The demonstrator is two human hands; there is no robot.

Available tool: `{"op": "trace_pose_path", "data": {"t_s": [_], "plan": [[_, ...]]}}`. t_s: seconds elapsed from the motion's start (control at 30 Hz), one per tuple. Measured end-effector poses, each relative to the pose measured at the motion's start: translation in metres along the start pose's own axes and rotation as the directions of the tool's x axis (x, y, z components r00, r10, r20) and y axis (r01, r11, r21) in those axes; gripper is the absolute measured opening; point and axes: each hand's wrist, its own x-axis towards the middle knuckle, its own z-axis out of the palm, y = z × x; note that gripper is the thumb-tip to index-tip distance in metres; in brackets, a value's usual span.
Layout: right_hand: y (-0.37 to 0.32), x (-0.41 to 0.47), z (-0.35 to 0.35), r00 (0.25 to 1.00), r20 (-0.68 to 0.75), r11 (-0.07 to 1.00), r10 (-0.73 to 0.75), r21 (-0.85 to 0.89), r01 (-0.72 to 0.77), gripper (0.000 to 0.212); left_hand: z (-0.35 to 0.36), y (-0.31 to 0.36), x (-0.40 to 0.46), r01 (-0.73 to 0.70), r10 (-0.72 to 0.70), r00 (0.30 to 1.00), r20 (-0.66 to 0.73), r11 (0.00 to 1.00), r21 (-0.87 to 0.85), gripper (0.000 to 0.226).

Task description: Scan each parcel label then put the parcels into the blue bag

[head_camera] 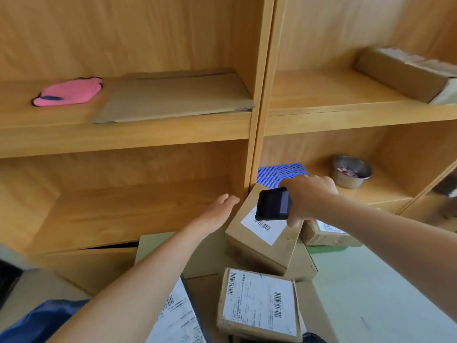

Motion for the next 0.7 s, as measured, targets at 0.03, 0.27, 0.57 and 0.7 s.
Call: {"op": "trace_pose_path", "data": {"t_s": [0.03,0.27,0.57,0.7], "plan": [[0.009,-0.002,0.002,1.000,-0.005,1.000,0.016,-0.001,-0.016,0.069,0.007,0.005,0.002,-0.002,0.002,1.000,0.007,1.000,0.020,0.066],[0.066,-0.012,0.021,0.996,-0.006,0.996,0.090,-0.009,-0.090,0.065,0.043,0.029,0.021,0.002,-0.004,1.000,0.016,0.995,0.103,0.077],[0.106,-0.016,0.042,0.995,0.047,0.996,0.086,-0.020,-0.085,0.068,0.063,0.038,0.032,0.022,-0.017,0.999,-0.035,0.990,0.136,0.065],[0.115,-0.013,0.047,0.993,0.060,0.995,0.101,-0.028,-0.100,0.071,0.066,0.033,0.038,0.054,-0.050,0.998,-0.034,0.989,0.137,0.057]]}}
